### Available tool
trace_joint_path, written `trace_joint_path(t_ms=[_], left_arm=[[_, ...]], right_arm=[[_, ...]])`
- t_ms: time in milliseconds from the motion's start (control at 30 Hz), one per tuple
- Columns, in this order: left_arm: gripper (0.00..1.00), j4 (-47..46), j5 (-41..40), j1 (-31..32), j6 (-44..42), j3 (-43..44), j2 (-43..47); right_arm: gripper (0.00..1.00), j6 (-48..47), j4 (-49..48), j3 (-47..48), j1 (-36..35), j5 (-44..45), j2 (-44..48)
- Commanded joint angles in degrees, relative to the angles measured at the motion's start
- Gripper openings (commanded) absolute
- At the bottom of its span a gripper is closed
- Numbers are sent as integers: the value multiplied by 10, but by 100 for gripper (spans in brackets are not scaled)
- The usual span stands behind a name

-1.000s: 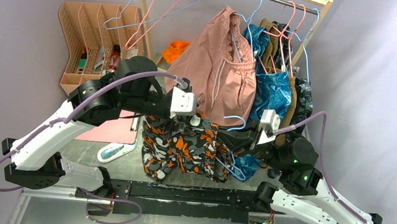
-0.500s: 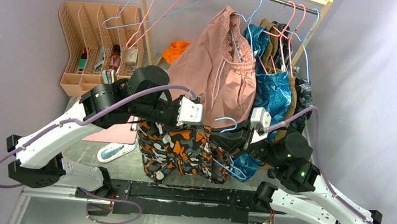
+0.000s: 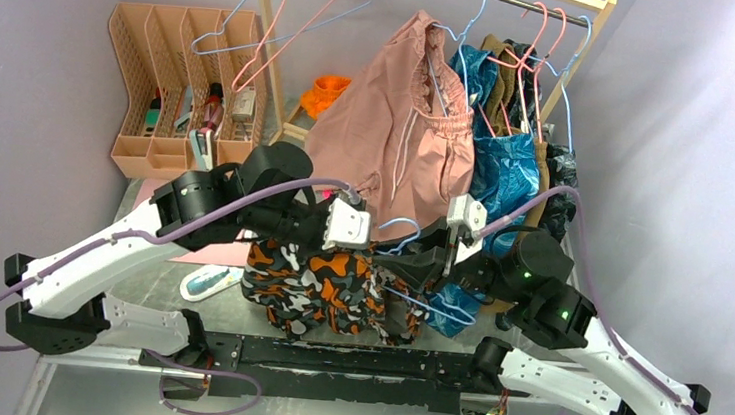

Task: Place the shorts on the hanger
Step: Hang the shorts on the hanger.

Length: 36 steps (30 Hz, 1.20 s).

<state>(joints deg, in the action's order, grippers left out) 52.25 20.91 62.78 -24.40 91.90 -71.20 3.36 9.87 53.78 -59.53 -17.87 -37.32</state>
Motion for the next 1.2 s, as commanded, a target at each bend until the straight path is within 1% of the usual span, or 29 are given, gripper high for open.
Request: trace_joint_path(t_ms=[0,67,167,333,467,600,633,667,767,833,1033,1167], left_arm=[[7,-76,-23,0,32,-60,50],[7,-95,-25,0,45,-83,75],[7,-109,-28,0,58,-108,96],[7,-110,-30,0,72,-125,110],[7,-109,-30,0,79,-127,113],[7,-106,-31,0,83,-122,111],[7,-106,-30,0,83,-119,108],[7,-106,-30,0,85,-116,107],[7,-108,-29,0,89,-106,100],[7,-111,-30,0,95,-97,95],[8,-138,-11,0,108,-80,93],[14,-149,9,0,116,-64,86]], right_arm=[[33,-7,35,33,-2,-38,1],[36,-8,49,52,-3,-39,0],[38,-7,56,55,-3,-31,4],[38,0,37,51,-3,5,14],[37,5,38,56,-2,14,-3],[36,16,1,43,-2,18,-10],[35,20,-6,41,-3,23,-13],[32,21,-10,41,-3,25,-16],[8,28,-30,40,-3,23,-22],[0,35,-54,20,-3,19,-19],[0,63,-114,-12,-2,15,-12],[0,81,-153,-37,-3,16,-6]])
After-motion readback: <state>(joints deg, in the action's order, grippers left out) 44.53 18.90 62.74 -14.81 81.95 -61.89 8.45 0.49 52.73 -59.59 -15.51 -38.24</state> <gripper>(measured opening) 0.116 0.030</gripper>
